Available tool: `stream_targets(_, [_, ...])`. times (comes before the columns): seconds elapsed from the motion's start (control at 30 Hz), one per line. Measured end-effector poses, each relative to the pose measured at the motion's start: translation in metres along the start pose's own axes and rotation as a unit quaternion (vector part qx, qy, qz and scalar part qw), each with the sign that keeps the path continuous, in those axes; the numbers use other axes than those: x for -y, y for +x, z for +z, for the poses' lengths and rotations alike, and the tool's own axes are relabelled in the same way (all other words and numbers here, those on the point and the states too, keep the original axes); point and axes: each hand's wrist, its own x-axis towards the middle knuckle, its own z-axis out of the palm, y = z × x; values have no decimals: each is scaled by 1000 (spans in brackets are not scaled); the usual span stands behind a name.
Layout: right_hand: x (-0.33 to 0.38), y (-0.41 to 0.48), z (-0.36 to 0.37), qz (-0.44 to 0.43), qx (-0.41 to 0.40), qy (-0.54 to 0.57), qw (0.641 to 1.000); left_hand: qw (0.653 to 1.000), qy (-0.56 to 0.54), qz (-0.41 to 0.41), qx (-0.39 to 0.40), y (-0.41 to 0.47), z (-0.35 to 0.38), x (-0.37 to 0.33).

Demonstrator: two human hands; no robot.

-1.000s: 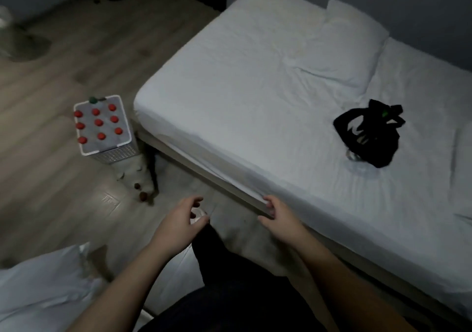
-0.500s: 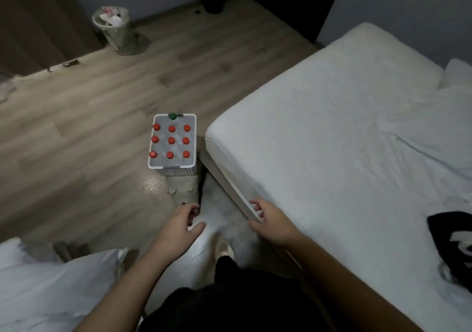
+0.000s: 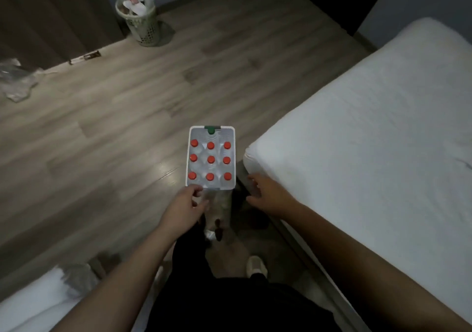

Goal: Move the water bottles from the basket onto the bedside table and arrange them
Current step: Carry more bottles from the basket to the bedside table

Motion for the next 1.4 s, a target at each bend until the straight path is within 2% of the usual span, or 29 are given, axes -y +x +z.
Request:
stream_targets(0.2, [52,90,0,68,-16,42,997,993,77,29,83,110,-61,16])
stream_targets(0.3, [52,142,12,77,-19,26,996,990,89,37,106,164,-65,30])
stream_targets(0.4, [35,192,28,129,-24,43,990,985,99,34,134,214,-52,48])
stream_targets(0.6, [-13,289,60,179,-77,90,977,984,139,32,106,304,-7,86])
stream_targets(0.73, [-44,344,86,179,-104,88,974,983,159,57,74,352,23,105])
stream_targets(0.93, [-63,390,105,177,-99,25,979,974,219,33,57,389,45,128])
stream_targets(1.1, [-71,407,107,179,-93,-29,979,958,265,48,95,403,48,142])
stream_targets(1.27, [-73,415,112,179,-107,-45,977,961,259,40,87,408,52,140])
stream_targets(1.4, [-78,411,108,170,-87,-50,980,964,244,58,86,402,50,135])
